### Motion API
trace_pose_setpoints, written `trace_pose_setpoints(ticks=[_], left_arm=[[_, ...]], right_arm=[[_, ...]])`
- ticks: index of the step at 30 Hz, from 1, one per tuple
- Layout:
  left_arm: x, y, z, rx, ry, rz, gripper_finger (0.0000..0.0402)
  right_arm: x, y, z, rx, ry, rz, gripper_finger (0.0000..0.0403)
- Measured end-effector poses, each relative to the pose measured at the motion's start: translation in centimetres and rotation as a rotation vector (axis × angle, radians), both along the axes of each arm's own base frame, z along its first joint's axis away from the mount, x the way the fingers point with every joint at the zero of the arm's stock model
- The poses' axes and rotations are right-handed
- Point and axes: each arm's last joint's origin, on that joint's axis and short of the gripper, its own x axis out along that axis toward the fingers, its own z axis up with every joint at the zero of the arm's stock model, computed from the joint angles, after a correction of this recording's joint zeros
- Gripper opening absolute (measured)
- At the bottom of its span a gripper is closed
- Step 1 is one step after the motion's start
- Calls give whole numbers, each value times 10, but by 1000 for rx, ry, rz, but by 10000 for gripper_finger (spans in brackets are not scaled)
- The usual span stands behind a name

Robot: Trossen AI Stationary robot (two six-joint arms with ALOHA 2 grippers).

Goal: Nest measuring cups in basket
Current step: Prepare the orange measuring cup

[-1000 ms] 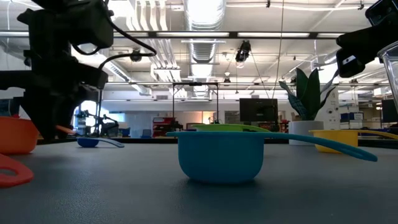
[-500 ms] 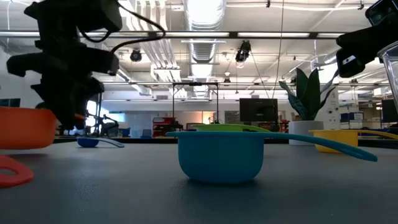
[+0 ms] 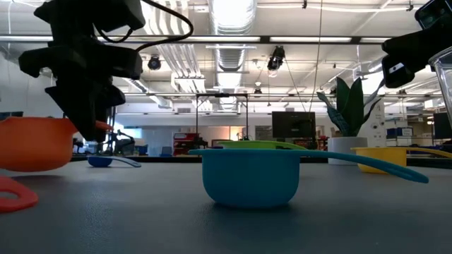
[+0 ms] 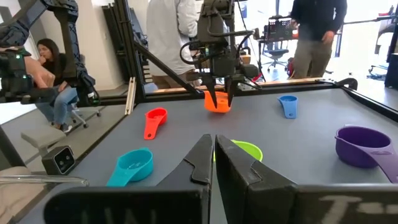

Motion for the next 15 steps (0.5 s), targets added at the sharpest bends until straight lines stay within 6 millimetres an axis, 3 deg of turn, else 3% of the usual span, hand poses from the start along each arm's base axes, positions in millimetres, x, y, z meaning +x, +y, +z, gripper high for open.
trace_pose_setpoints(ticks=[15], left_arm=[[5, 2, 2, -32, -48, -6, 137]], right_arm=[[0, 0, 0, 0, 0, 0, 9]])
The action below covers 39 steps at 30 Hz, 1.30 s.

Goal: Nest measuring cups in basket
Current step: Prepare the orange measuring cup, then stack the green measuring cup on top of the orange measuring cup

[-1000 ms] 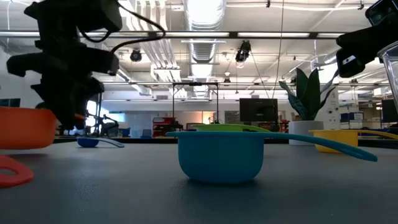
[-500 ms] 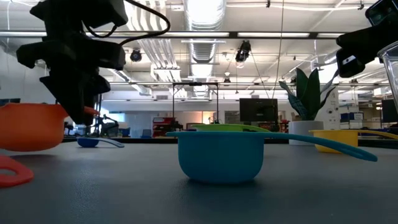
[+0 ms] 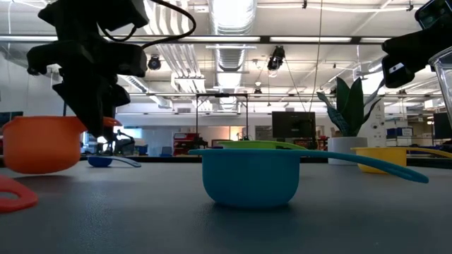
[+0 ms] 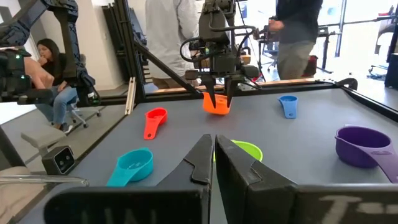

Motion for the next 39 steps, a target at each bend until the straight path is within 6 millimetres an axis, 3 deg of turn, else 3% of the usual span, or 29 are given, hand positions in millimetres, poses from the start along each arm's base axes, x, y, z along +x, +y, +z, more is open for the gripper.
trace_pose_setpoints(ticks=[13, 25, 32, 39], left_arm=[[0, -1, 0, -26, 2, -9, 144], [0, 0, 0, -21, 0, 3, 243], [0, 0, 1, -17, 9, -2, 265], [6, -1, 24, 18, 16, -23, 265]], right_arm=[[0, 0, 0, 0, 0, 0, 9], [0, 0, 0, 0, 0, 0, 9], [0, 0, 0, 0, 0, 0, 9], [0, 0, 0, 0, 0, 0, 9]])
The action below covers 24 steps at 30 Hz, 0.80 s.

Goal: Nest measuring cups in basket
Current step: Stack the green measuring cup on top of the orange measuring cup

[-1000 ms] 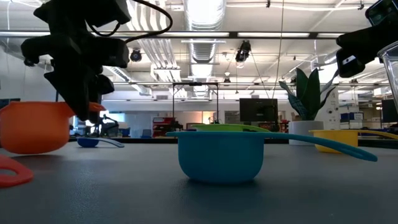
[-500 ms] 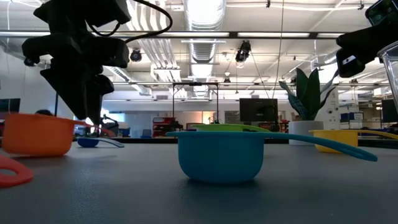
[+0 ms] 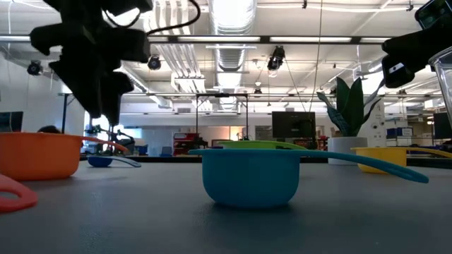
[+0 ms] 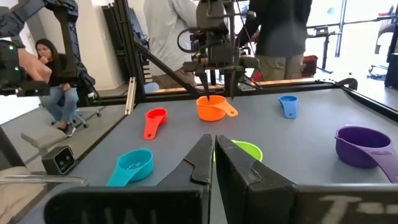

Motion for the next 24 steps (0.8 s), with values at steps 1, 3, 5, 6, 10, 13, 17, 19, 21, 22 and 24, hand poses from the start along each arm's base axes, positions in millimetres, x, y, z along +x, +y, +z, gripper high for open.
trace_pose_setpoints(ticks=[1, 3, 5, 6, 10, 13, 17, 19, 21, 22, 24], left_arm=[[1, 0, 3, 3, -10, -3, 265], [4, 0, 9, 7, -29, -19, 265], [7, 0, 15, 9, -51, -29, 265], [9, 0, 19, 10, -62, -30, 265], [15, 0, 30, 39, -117, -31, 265], [21, 0, 33, 54, -190, -40, 265], [33, 2, 33, 52, -280, -35, 265], [39, 4, 31, 50, -309, -24, 265], [47, 5, 28, 52, -344, -22, 265], [52, 6, 24, 55, -351, -24, 265], [61, 8, 16, 56, -360, -19, 265]], right_arm=[[0, 0, 0, 0, 0, 0, 9], [0, 0, 0, 0, 0, 0, 9], [0, 0, 0, 0, 0, 0, 9], [0, 0, 0, 0, 0, 0, 9], [0, 0, 0, 0, 0, 0, 9], [0, 0, 0, 0, 0, 0, 9], [0, 0, 0, 0, 0, 0, 9], [0, 0, 0, 0, 0, 0, 9], [0, 0, 0, 1, -2, 0, 9], [0, 0, 0, 1, -3, 0, 9], [0, 0, 1, 4, -10, 0, 9]])
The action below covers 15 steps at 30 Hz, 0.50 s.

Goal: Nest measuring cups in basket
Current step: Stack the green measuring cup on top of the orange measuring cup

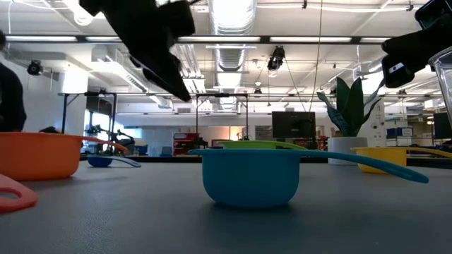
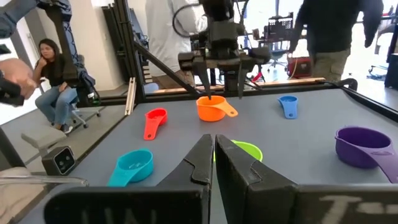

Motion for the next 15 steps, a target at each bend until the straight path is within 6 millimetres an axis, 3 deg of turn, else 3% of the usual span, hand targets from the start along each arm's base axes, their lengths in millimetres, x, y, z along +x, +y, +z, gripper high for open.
trace_pose_setpoints(ticks=[6, 15], left_arm=[[31, 2, -21, 32, 60, -26, 265], [71, 3, -32, 63, 66, -55, 265]], right_arm=[[0, 0, 1, 6, -17, -2, 9], [0, 0, 1, 8, -21, -1, 9]])
